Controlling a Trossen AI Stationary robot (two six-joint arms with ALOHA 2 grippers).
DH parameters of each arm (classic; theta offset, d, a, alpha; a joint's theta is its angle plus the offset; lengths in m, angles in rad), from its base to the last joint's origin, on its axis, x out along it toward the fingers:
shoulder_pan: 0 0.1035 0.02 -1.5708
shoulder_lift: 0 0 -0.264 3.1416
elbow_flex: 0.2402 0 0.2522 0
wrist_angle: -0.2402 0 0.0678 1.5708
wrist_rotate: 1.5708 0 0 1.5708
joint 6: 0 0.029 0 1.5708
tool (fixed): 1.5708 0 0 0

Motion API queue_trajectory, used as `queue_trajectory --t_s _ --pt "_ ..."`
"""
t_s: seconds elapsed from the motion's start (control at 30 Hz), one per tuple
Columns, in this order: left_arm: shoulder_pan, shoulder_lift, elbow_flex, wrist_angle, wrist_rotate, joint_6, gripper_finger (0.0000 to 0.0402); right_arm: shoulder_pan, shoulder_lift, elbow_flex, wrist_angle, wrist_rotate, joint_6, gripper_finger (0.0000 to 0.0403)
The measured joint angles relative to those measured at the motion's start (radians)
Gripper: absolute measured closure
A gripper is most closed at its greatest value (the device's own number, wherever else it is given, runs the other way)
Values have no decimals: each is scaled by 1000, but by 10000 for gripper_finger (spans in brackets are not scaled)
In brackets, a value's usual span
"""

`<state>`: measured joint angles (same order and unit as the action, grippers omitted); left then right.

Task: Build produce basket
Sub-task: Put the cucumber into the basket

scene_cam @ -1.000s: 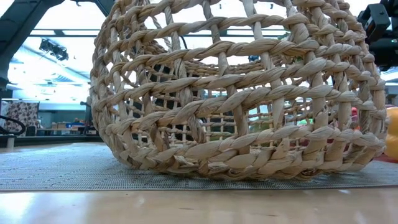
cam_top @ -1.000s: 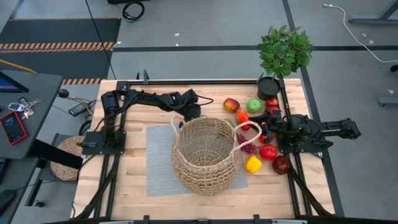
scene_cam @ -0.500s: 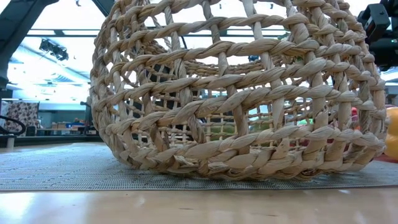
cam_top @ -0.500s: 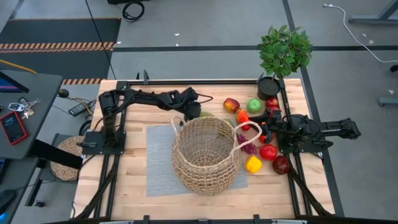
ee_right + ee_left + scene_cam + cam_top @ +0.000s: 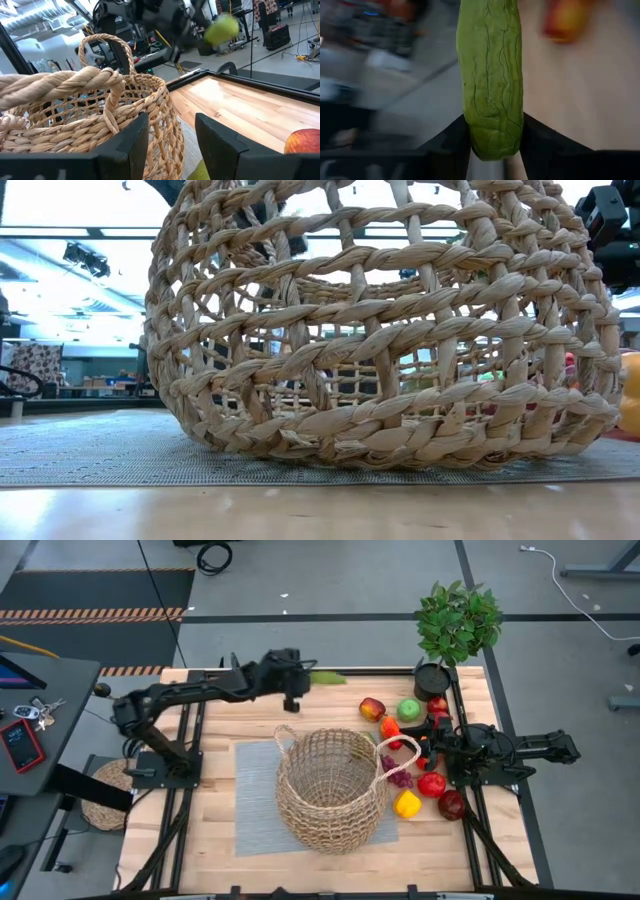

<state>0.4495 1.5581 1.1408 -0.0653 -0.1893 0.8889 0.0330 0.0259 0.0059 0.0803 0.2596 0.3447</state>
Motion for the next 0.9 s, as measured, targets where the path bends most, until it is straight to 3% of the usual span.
queue_trajectory --t_s 0.13,0.43,0.63,0.77,0.9 --pt "-46 -90 0 69 -139 77 260 0 0 0 0 0 0 235" --pt "-281 -257 0 68 -224 24 260 0 0 0 0 0 0 235" --pt "-415 -279 0 118 -336 125 260 0 0 0 0 0 0 235" --pt "-488 -264 1 261 -404 218 259 0 0 0 0 0 0 235" --pt "-537 -249 6 348 -493 102 260 0 0 0 0 0 0 235"
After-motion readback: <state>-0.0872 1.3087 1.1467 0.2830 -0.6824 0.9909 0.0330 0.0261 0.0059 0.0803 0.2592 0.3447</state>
